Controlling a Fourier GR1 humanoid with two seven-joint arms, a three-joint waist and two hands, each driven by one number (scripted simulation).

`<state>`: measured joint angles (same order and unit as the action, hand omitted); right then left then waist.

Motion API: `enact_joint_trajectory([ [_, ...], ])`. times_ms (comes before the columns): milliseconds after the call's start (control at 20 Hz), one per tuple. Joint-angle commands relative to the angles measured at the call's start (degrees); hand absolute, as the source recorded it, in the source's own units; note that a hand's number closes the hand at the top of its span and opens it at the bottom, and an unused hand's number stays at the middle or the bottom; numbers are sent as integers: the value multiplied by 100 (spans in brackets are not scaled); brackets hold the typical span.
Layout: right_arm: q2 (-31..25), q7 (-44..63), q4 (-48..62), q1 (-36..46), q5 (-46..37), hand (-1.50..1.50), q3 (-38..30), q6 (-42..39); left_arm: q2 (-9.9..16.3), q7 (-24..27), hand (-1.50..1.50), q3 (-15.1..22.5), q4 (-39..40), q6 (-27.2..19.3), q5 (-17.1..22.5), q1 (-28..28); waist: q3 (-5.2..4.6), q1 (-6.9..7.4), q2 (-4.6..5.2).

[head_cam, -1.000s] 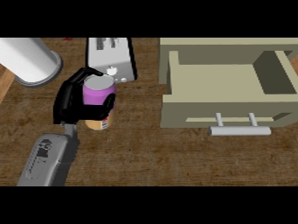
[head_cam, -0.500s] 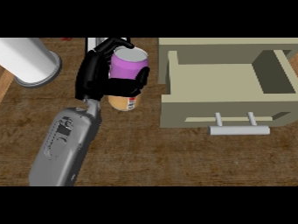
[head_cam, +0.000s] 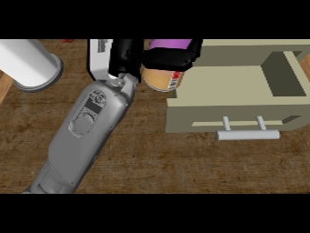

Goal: Pick up the can, place it into the drawer and close the drawer

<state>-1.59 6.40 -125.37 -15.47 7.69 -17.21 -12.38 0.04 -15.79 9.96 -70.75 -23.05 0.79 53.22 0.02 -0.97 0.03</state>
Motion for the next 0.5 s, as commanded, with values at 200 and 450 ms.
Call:
enact_joint_trajectory([
  [200,-23,-103,26,-131,81,-150,-41,-193,-4,-509,150,154,1320,-625,298,1824,5,-109,11],
  [450,-52,-266,190,-105,218,-150,-151,-300,-4,214,150,356,2379,-874,855,2148,6,-170,32],
])
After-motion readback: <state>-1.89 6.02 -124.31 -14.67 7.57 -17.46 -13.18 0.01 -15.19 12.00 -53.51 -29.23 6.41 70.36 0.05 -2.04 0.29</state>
